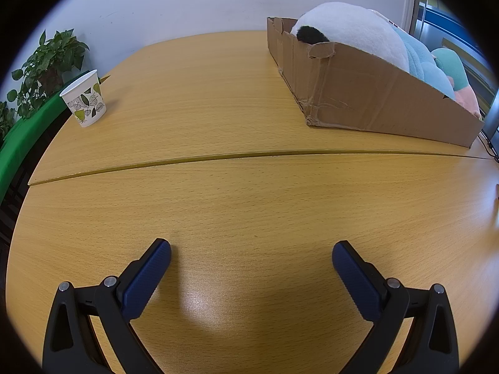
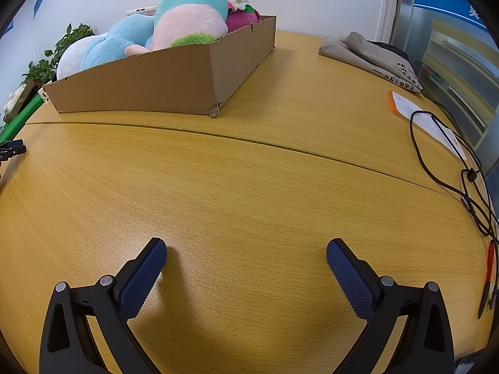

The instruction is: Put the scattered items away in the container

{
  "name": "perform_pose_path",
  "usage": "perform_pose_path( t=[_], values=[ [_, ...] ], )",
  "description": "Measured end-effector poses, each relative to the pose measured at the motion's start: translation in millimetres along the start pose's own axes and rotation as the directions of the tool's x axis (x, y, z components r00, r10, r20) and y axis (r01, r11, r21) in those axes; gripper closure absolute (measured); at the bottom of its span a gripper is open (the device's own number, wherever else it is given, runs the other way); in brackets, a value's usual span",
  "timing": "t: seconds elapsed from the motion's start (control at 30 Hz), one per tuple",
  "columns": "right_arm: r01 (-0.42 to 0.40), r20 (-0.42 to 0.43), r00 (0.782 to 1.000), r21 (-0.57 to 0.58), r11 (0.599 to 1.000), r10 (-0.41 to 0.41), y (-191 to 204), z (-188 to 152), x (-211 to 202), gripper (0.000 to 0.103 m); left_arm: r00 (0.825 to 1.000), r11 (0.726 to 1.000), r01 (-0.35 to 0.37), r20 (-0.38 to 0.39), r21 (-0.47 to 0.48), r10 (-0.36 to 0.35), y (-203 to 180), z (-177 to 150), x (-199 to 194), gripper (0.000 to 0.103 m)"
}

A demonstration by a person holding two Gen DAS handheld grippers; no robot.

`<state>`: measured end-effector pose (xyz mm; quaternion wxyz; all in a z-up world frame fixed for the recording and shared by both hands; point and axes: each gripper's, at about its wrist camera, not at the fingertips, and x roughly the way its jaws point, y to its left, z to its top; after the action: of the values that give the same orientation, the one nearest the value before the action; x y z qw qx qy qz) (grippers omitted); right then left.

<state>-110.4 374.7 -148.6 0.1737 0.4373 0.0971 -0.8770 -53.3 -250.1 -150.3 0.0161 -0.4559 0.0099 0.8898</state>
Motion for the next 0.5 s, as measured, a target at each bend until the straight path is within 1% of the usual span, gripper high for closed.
perform_pose_path(
  t=[0.5],
  values=[
    [-0.001,0.0,1.0,-0.001,1.0,0.001,-0.4,-0.2,-0.3,0.0,1.0,1.0,0.0,-0.004,0.002,0.0,1.3,6.0,-1.2,0.0]
  ],
)
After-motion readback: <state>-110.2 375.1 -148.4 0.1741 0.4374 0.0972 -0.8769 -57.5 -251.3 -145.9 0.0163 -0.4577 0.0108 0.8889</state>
